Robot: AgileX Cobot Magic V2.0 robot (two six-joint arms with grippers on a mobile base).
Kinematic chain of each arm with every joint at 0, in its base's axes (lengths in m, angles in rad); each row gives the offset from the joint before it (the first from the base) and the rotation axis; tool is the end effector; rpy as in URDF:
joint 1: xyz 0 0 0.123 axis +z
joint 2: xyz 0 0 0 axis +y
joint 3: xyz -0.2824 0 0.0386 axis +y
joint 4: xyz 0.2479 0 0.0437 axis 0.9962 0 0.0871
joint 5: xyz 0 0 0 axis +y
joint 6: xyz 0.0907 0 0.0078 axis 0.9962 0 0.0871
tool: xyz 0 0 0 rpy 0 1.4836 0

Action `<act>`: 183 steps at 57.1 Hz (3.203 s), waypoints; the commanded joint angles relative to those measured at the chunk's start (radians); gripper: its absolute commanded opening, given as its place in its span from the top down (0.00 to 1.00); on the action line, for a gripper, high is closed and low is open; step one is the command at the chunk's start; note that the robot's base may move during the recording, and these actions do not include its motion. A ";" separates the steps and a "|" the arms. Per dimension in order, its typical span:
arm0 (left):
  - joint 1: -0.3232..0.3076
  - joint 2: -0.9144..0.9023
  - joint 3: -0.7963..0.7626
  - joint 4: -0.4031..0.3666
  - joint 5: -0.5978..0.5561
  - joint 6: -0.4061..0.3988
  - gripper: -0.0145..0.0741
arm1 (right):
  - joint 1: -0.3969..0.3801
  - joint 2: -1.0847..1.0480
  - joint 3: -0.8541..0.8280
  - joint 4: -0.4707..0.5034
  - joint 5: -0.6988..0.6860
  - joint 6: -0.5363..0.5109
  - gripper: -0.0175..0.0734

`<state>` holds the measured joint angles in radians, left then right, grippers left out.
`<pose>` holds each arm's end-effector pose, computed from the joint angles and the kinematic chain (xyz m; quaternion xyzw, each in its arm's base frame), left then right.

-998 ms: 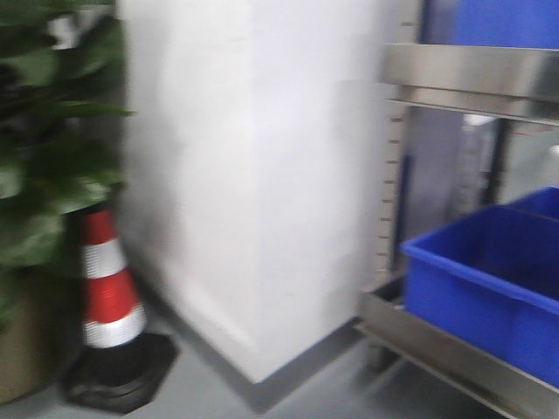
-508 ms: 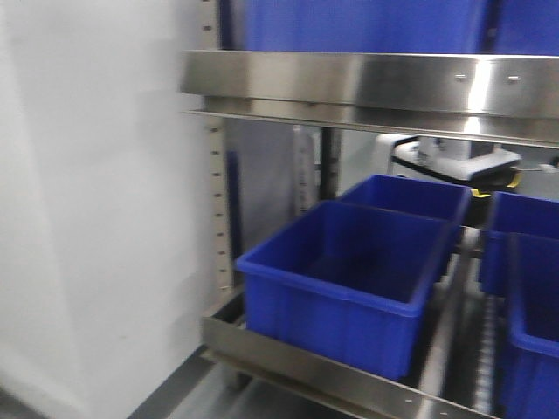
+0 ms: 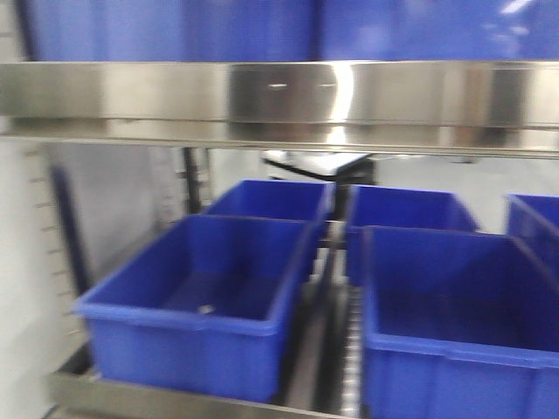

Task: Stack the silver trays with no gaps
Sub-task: 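Carry the tray in both grippers to another bin shelf, then lower the tray with both grippers onto the silver tray on the shelf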

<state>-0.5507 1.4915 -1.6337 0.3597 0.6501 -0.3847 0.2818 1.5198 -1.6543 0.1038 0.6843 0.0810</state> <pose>0.2978 -0.1601 0.4521 0.1288 0.8178 -0.0910 0.5535 0.3300 0.1018 0.4431 -0.0683 0.8467 0.1430 0.5080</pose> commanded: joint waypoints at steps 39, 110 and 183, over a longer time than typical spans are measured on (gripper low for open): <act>-0.002 -0.018 -0.007 0.041 -0.018 0.011 0.85 | -0.008 -0.014 -0.013 -0.039 -0.034 -0.015 0.89; -0.003 0.192 -0.007 -0.013 -0.162 0.011 0.85 | -0.060 0.150 -0.013 -0.045 -0.016 -0.015 0.89; -0.032 0.311 -0.090 -0.015 -0.326 0.011 0.57 | -0.112 0.272 -0.095 -0.109 -0.037 -0.015 0.55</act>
<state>-0.5786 1.8173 -1.6750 0.3433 0.3339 -0.3766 0.1726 1.8048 -1.7074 0.0096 0.6480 0.0741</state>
